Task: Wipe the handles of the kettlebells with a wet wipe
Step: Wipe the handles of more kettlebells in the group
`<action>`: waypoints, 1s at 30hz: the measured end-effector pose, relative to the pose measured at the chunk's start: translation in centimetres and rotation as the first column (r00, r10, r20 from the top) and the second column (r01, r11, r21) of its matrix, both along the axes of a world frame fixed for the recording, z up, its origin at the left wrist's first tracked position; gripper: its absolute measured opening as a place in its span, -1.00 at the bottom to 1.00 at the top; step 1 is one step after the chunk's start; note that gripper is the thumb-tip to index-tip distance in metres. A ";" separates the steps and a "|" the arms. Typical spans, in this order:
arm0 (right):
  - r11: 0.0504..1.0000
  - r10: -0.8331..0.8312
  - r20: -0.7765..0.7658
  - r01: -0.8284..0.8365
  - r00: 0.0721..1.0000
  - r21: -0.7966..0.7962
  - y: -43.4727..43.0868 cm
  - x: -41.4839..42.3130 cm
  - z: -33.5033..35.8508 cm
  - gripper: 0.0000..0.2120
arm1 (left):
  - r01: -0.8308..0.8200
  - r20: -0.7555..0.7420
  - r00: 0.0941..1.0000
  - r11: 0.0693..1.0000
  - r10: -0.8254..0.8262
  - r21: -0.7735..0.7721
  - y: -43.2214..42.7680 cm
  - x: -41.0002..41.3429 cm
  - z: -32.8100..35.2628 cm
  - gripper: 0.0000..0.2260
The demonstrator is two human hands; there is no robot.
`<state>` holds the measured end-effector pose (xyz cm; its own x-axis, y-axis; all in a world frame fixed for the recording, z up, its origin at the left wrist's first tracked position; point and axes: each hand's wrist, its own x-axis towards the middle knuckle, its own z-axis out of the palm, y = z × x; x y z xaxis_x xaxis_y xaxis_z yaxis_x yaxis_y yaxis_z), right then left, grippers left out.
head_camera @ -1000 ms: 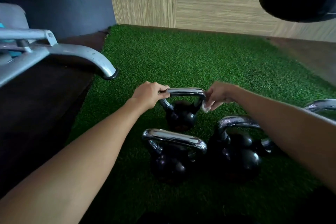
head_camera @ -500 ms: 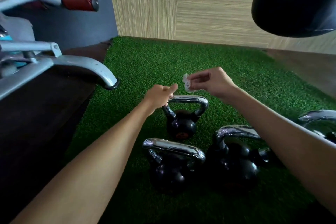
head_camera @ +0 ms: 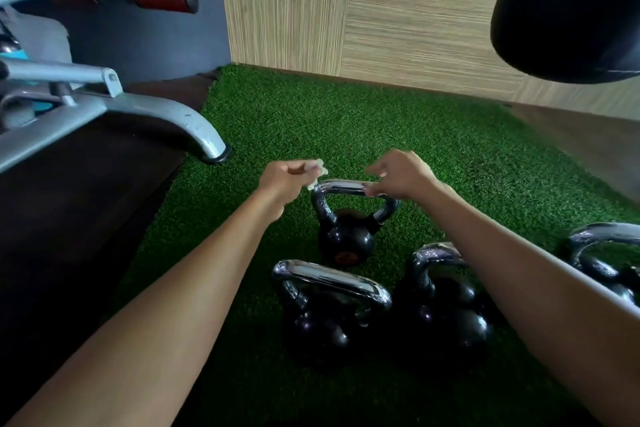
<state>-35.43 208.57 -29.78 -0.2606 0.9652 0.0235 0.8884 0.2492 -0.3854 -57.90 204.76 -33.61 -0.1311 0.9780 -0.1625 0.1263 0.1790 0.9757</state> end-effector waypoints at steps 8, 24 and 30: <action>0.997 -0.078 0.052 0.077 0.996 0.030 0.2 1.6 -1.5 -0.76 | 0.203 -0.734 0.658 0.898 0.170 0.390 0.3 4.1 -2.6 -0.77; 0.989 -0.135 -0.060 0.138 0.989 0.055 -0.1 1.8 -2.7 -0.83 | 0.204 -0.621 0.782 0.917 0.059 0.343 1.9 2.2 -3.6 -0.75; 0.989 -0.137 -0.050 0.139 0.989 0.042 -0.2 1.5 -2.6 -0.82 | 0.113 -0.207 0.975 0.980 -0.078 0.161 1.8 -0.4 -5.4 -0.74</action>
